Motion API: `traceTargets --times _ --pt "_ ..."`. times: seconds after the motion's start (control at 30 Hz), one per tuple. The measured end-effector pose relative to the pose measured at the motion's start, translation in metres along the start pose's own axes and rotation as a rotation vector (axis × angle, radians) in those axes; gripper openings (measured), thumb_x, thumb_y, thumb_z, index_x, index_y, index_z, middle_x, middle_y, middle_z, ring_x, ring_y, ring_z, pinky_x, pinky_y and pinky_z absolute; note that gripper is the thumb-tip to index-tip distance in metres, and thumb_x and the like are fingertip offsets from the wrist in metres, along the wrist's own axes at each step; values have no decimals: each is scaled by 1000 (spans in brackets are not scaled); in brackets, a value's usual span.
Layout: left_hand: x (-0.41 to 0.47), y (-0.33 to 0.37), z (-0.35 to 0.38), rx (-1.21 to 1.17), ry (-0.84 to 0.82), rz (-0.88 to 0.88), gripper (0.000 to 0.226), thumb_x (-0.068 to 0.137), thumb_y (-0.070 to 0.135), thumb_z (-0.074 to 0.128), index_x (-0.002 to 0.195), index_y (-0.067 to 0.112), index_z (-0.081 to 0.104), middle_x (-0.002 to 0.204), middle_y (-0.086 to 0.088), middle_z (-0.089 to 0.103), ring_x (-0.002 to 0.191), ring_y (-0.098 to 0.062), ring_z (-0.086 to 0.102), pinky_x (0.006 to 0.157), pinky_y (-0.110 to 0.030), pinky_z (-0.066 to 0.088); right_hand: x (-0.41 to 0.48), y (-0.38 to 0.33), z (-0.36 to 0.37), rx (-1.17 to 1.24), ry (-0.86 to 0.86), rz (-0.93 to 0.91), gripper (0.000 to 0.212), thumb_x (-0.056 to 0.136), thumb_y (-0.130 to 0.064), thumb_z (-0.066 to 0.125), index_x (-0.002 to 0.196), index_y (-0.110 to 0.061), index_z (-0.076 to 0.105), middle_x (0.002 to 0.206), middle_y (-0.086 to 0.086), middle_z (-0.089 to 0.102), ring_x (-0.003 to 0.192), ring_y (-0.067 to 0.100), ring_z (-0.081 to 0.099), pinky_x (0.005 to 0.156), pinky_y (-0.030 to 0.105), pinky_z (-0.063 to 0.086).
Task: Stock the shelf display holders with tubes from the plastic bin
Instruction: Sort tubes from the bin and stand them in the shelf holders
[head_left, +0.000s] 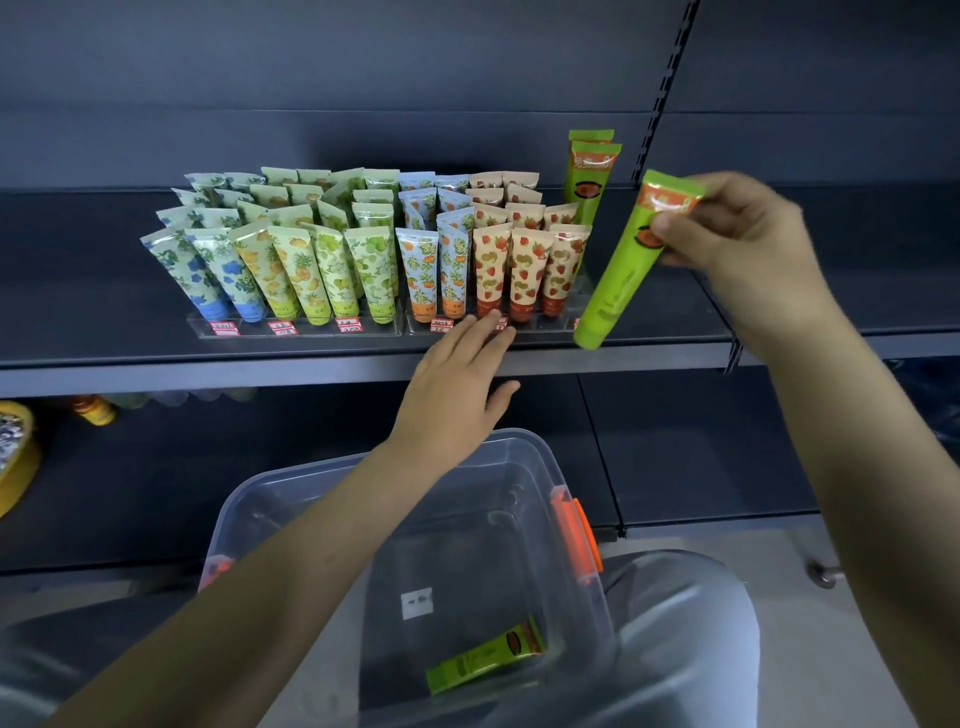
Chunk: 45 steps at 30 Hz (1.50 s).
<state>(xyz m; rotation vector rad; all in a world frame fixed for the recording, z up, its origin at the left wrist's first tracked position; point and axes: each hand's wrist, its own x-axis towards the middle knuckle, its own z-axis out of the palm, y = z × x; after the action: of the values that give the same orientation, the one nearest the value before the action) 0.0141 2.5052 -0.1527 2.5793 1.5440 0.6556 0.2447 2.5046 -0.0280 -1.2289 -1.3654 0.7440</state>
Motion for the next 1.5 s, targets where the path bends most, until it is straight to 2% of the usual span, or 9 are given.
traceTargets --times 0.17,0.3,0.6,0.83,1.03,1.17,1.33,1.4,1.5 --pt "2 -3 9 188 64 59 54 90 35 55 138 12 46 145 -8 43 135 -28 38 109 -40 33 19 -1 2 -13 127 -59 22 88 -3 61 95 -23 56 91 -4 67 83 5 68 81 24 54" --pt "4 -3 11 235 102 84 52 89 36 53 135 11 50 140 -8 49 135 -27 39 111 -39 27 37 4 10 -36 140 -82 20 88 -3 60 97 -20 55 91 -5 66 84 4 67 81 23 53" --pt "7 -4 7 200 53 74 53 89 37 52 135 11 49 140 -6 49 134 -26 40 109 -38 32 52 32 29 -136 71 4 19 88 -10 63 100 -22 55 100 2 69 94 12 68 88 34 55" --pt "9 -7 5 210 31 89 53 89 37 55 135 12 49 140 -5 48 134 -25 41 108 -38 34 54 34 31 -147 57 24 26 89 -13 63 114 -19 57 104 -2 68 97 9 66 91 34 54" --pt "6 -6 -3 135 -27 91 54 92 36 52 141 15 42 150 -3 36 142 -22 27 114 -35 23 51 29 24 -160 93 43 40 88 -17 64 127 -15 54 113 -2 65 106 9 62 95 34 51" --pt "-9 -5 -7 -18 -45 35 52 96 34 47 145 19 34 156 2 25 145 -17 18 115 -31 17 16 36 17 -75 186 94 36 88 -21 64 123 -20 57 114 -4 63 108 8 61 98 36 50" --pt "-73 -21 14 -198 36 -17 41 93 31 46 130 16 55 139 -1 50 130 -18 44 108 -35 36 -74 74 39 52 147 249 18 89 -12 64 105 -20 64 102 -6 67 98 6 63 100 37 48" --pt "-106 -30 29 -255 -6 -57 39 92 32 45 124 16 59 130 1 57 121 -17 50 101 -35 43 -107 88 56 93 102 301 17 87 -7 64 97 -20 66 98 -3 68 94 7 63 97 35 49" --pt "-153 -43 54 -309 -182 -162 38 91 34 49 123 16 60 123 -1 61 113 -21 56 95 -35 47 -148 104 83 107 -9 379 14 86 -3 64 94 -15 67 94 -1 69 88 4 63 86 22 50"
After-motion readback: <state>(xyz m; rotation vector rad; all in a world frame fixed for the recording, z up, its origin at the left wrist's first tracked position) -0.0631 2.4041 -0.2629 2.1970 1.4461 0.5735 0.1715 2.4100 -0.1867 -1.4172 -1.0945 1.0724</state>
